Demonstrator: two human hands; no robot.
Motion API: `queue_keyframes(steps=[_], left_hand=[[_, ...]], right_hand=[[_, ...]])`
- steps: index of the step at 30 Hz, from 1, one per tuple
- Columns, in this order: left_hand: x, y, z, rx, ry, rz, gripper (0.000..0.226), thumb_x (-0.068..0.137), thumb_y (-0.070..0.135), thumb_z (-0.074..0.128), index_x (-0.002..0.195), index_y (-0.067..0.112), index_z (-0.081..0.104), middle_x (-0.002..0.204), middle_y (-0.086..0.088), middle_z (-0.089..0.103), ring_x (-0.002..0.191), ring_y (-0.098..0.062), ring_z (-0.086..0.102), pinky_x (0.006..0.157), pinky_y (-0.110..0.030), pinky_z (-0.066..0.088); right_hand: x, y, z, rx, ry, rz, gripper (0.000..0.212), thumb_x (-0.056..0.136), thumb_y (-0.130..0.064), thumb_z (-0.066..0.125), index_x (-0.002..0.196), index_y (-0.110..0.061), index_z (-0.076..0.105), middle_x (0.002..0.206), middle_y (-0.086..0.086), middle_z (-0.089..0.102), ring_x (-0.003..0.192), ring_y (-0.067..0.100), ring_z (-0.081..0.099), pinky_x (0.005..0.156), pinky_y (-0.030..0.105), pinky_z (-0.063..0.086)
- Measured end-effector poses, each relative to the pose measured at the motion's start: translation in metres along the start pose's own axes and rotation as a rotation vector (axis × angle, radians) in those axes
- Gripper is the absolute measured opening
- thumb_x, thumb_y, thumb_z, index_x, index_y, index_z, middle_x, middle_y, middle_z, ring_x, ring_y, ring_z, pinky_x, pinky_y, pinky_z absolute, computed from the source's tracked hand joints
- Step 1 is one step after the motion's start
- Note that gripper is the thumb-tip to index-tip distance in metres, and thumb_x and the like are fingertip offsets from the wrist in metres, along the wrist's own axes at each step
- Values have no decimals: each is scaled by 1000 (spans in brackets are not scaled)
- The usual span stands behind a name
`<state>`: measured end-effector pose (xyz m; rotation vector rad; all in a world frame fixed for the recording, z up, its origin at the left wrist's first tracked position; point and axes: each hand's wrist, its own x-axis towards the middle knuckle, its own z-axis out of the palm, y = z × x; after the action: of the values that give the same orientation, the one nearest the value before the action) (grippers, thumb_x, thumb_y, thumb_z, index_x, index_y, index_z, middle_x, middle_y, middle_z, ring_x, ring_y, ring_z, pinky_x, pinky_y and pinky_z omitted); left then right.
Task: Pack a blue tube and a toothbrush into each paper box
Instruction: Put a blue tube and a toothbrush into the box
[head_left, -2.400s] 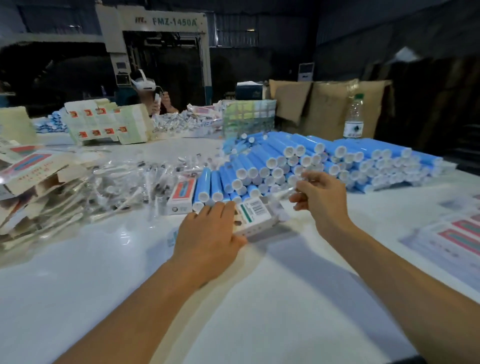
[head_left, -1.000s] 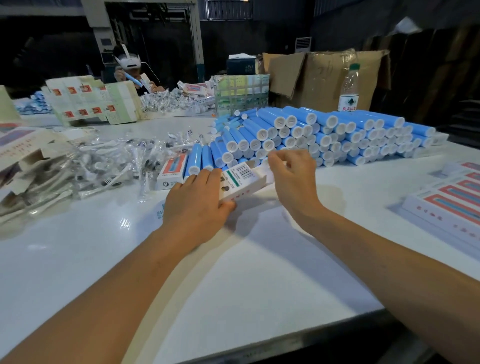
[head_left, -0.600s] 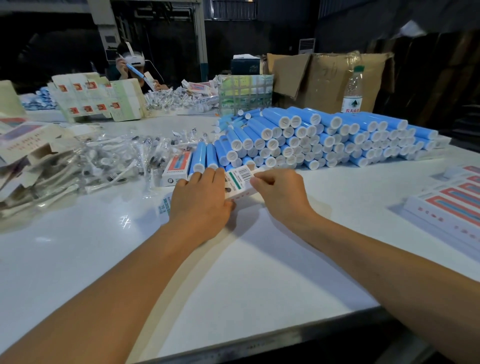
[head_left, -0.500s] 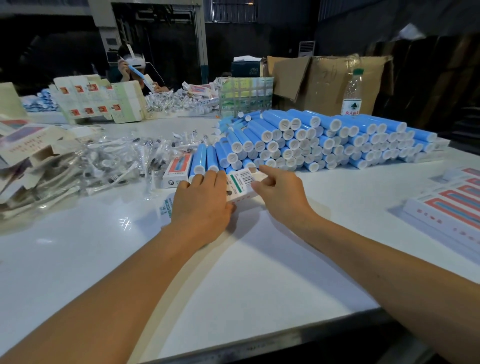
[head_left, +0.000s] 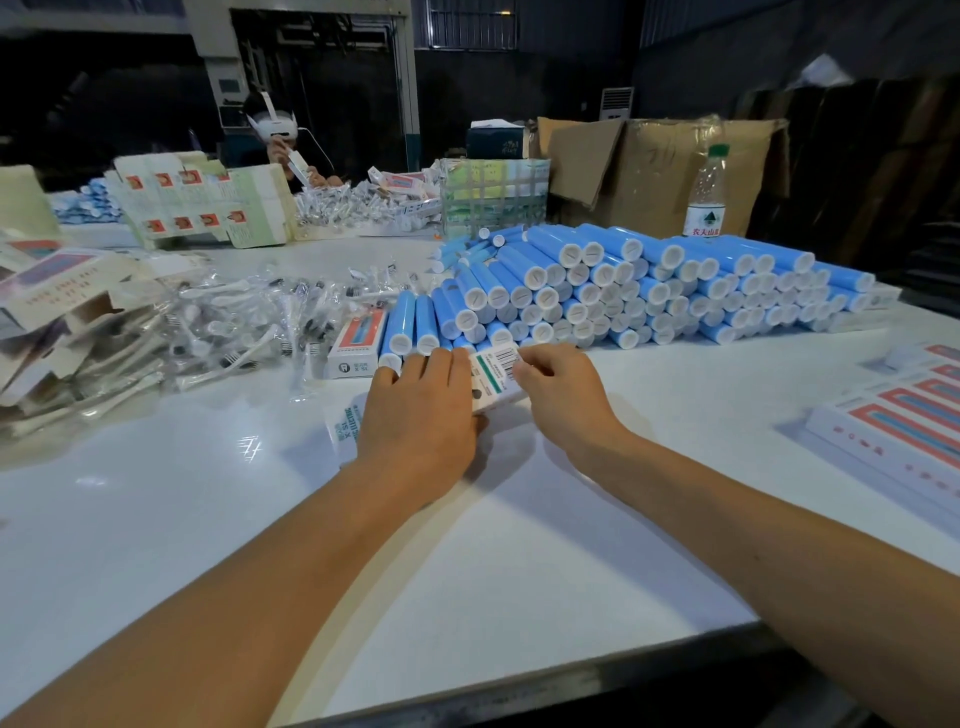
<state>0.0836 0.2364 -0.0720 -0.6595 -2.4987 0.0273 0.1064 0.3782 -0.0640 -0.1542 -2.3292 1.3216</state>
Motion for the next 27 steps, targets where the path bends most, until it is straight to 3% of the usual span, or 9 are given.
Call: queue_keyframes(steps=[4, 6, 9, 12, 15, 17, 21, 24, 27], left_hand=[[1, 1, -1, -21, 7, -20, 64, 94, 49, 39, 144, 14, 20, 140, -2, 38, 122, -22, 39, 95, -37, 32], [2, -1, -2, -38, 25, -43, 63, 94, 48, 40, 143, 14, 21, 137, -2, 40, 121, -22, 41, 94, -36, 33], [3, -2, -4, -94, 53, -79, 62, 92, 49, 42, 142, 15, 24, 133, -3, 43, 119, -23, 43, 91, -36, 34], [2, 1, -2, -106, 49, -42, 63, 93, 49, 42, 143, 15, 23, 135, -2, 41, 121, -23, 41, 93, -37, 33], [2, 2, 0, -98, 29, -6, 65, 94, 48, 42, 144, 14, 20, 139, -2, 38, 122, -22, 39, 96, -37, 32], [2, 4, 0, -103, 31, -3, 65, 94, 48, 41, 144, 13, 19, 139, -3, 37, 122, -22, 39, 96, -35, 33], [-1, 11, 0, -81, 61, 15, 62, 94, 45, 41, 143, 11, 22, 133, -3, 41, 118, -22, 42, 91, -33, 33], [-2, 12, -1, -75, 56, 15, 62, 95, 43, 41, 144, 10, 21, 135, -4, 40, 119, -23, 42, 92, -33, 33], [-3, 10, 0, -64, 59, 21, 62, 94, 44, 42, 143, 11, 22, 133, -3, 41, 118, -22, 42, 91, -33, 33]], right_hand=[[1, -1, -4, -76, 11, -79, 41, 95, -16, 49, 55, -25, 52, 80, 7, 64, 68, 19, 51, 54, 16, 33], [4, -1, -8, -124, 96, -88, 13, 90, -27, 59, 94, -21, 70, 107, 7, 61, 99, 26, 52, 76, 25, 39], [8, -1, -10, 294, 99, 226, 78, 78, -30, 76, 143, -24, 32, 135, 5, 43, 121, 21, 46, 101, 38, 41], [7, -2, -10, 921, -146, 527, 36, 84, -10, 68, 115, -3, 51, 88, 14, 72, 79, 25, 70, 78, 38, 58], [7, -3, -10, 1048, -144, 543, 11, 87, 3, 57, 98, 7, 57, 77, 18, 72, 69, 27, 72, 58, 33, 58], [7, -2, -6, 859, -68, 396, 7, 88, 3, 55, 95, 2, 57, 82, 18, 71, 77, 30, 71, 62, 37, 59], [-7, -4, 2, -76, 22, -61, 23, 95, -12, 39, 73, -20, 43, 73, 6, 58, 63, 21, 53, 51, 33, 41], [-11, -3, 4, -154, 30, -146, 28, 98, -18, 37, 71, -26, 32, 66, -1, 48, 54, 11, 40, 49, 26, 28], [-13, -5, 2, -32, -13, -100, 25, 98, -27, 40, 77, -15, 44, 68, 2, 52, 58, 12, 44, 52, 28, 36]])
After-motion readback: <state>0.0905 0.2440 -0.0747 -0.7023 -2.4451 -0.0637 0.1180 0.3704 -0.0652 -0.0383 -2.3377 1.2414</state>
